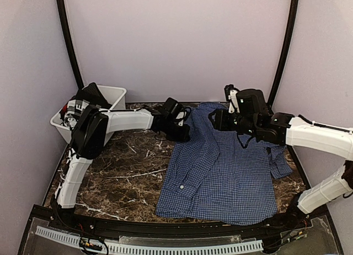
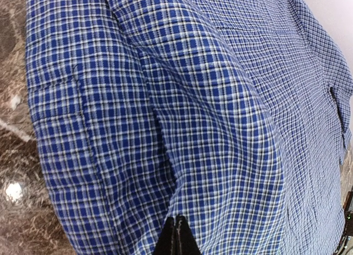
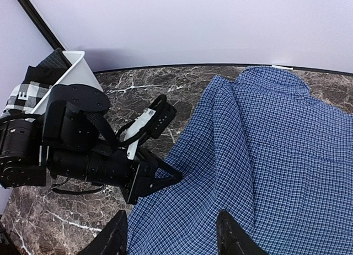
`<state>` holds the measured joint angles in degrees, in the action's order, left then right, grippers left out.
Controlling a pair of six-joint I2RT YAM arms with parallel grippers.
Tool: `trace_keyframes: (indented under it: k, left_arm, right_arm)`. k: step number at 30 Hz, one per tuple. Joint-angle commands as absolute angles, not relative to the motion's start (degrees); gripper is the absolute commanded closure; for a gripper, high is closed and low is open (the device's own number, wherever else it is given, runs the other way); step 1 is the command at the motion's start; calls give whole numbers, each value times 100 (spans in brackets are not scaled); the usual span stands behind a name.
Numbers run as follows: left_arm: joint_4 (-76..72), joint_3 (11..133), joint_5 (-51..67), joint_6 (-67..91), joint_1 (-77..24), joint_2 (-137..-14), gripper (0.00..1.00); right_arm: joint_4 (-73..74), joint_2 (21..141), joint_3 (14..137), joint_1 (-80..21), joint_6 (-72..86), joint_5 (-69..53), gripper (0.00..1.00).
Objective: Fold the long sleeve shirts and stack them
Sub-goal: Adjust the sleeve at the center of the board.
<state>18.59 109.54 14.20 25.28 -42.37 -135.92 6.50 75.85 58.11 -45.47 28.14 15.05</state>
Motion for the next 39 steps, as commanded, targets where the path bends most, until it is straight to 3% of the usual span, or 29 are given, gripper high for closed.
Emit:
trace_keyframes:
  k: [1, 4, 9, 13, 18, 25, 30, 39]
  left_arm:
    - [1518, 10445, 1125, 2650, -4231, -12915, 100]
    - [1402, 10344, 1261, 2678, -4228, -12877, 99]
    - [1351, 10311, 1457, 2662, -4212, -12989, 76]
    - [1465, 10520, 1542, 2614, -4213, -13236, 64]
    - [1659, 11030, 1496, 2487, -4210, -13602, 59]
    - [1870, 11636, 1523, 2384, -4217, -14073, 60]
    - [1871, 11676, 1527, 2397, -4218, -14137, 67]
    - [1837, 11587, 1493, 2423, -4218, -13875, 97]
  right_arm:
    - [564, 7653, 5800, -4497, 2839, 1570, 48]
    - [632, 7724, 5824, -4491, 2852, 1510, 48]
    - [612, 7714, 5780, -4491, 2905, 1441, 48]
    - [566, 7653, 5743, -4486, 2919, 1450, 47]
    - [578, 7584, 5754, -4495, 2889, 1446, 47]
    - [573, 7469, 5672, -4489, 2886, 1456, 47]
    - [588, 7419, 5651, -4491, 2884, 1503, 47]
    - [612, 7462, 5667, -4491, 2890, 1531, 47]
